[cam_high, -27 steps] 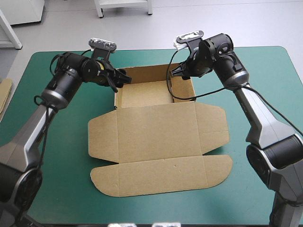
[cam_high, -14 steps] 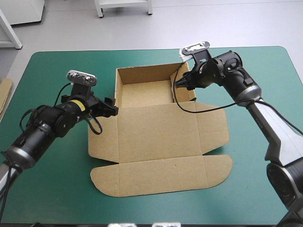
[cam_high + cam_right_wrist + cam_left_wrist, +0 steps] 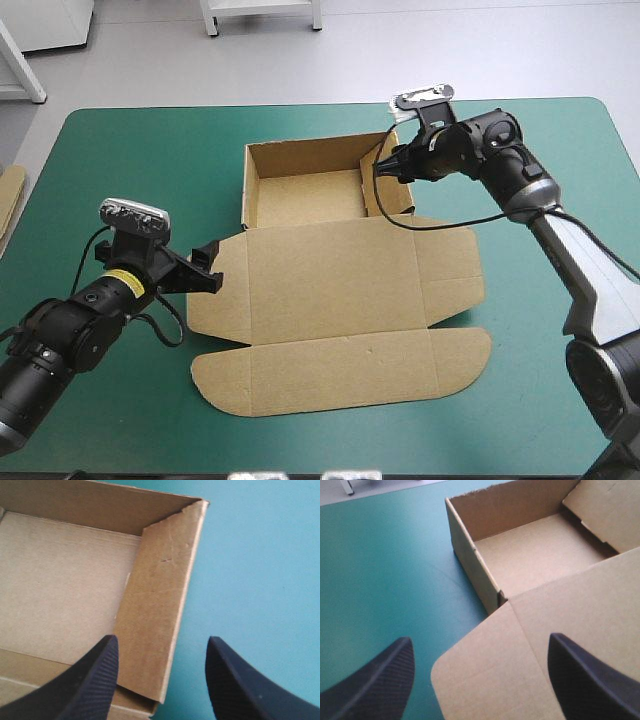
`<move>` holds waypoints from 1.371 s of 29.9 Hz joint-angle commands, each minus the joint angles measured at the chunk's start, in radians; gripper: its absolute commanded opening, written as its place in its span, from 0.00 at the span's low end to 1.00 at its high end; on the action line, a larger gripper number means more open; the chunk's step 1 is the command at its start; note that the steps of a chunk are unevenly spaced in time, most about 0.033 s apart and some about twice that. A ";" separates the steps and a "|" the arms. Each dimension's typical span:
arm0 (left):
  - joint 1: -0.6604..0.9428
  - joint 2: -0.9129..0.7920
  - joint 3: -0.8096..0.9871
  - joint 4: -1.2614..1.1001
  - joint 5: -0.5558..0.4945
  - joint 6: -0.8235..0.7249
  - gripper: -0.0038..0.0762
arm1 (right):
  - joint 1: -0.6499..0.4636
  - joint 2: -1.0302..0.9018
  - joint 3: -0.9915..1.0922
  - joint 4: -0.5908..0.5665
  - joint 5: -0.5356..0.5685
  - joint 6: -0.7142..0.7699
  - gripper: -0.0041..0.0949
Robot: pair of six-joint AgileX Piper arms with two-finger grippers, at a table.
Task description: Fold the box
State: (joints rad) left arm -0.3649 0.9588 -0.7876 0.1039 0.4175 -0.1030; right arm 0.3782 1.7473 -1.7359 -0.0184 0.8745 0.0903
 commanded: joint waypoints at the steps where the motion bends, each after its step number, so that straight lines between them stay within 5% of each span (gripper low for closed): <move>1: -0.004 -0.034 -0.002 0.099 -0.042 -0.087 0.72 | -0.038 -0.011 -0.063 0.018 -0.013 0.001 0.54; 8: -0.004 -0.108 0.109 0.248 -0.097 -0.262 0.72 | -0.061 0.068 -0.135 0.096 0.025 -0.027 0.54; 25: -0.004 -0.259 0.185 0.253 -0.056 -0.283 0.72 | -0.061 0.288 -0.371 0.126 0.241 -0.055 0.59; 29: -0.004 -0.261 0.185 0.253 -0.053 -0.285 0.72 | -0.061 0.305 -0.375 0.128 0.255 -0.053 0.68; 41: -0.004 -0.261 0.185 0.281 -0.036 -0.324 0.72 | -0.061 0.359 -0.379 0.179 0.244 -0.044 0.68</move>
State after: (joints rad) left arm -0.3649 0.7024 -0.5747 0.3690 0.4308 -0.4148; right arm 0.3214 2.1516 -2.0817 0.1455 1.1447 0.0500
